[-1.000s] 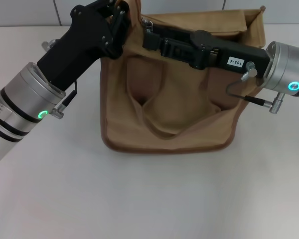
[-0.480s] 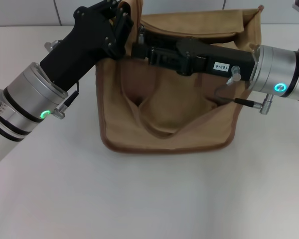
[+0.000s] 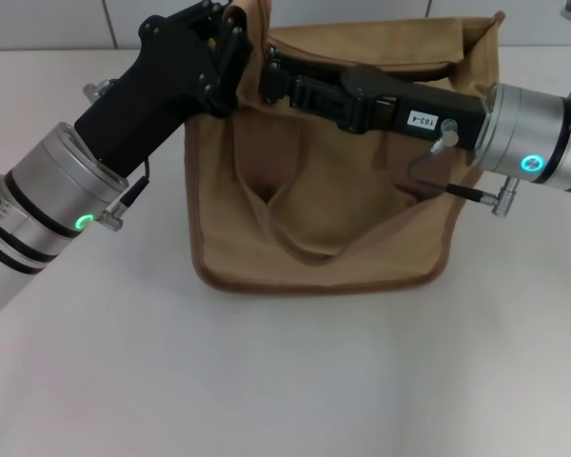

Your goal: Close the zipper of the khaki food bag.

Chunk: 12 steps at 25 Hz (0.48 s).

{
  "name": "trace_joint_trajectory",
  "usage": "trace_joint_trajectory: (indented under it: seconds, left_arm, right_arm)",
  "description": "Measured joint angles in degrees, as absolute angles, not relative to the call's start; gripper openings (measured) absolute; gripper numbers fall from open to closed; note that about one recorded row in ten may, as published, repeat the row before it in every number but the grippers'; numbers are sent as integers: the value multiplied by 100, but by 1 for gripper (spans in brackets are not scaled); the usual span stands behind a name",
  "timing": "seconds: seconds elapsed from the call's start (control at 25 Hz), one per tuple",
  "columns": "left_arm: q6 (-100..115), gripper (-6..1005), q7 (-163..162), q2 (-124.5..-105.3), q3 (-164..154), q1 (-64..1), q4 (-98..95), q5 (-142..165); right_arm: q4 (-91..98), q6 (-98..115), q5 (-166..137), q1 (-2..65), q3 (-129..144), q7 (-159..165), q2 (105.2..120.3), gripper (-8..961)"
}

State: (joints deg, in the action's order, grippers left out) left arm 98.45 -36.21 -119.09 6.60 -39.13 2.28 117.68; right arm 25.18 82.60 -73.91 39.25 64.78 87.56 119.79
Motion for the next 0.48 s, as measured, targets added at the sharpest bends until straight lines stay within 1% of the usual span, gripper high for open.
trace_joint_trajectory:
  seconds: [0.4,0.48]
  left_arm:
    - [9859,42,-3621,-11909,681,-3904,229,11768]
    - [9846,42,-3621,-11909,690,-3903,229,11768]
  right_arm:
    - [2519,8263,-7391,3996,6479,8676,11972,134]
    - [2523,8296,-7391,3997,6482,8582,11974,80]
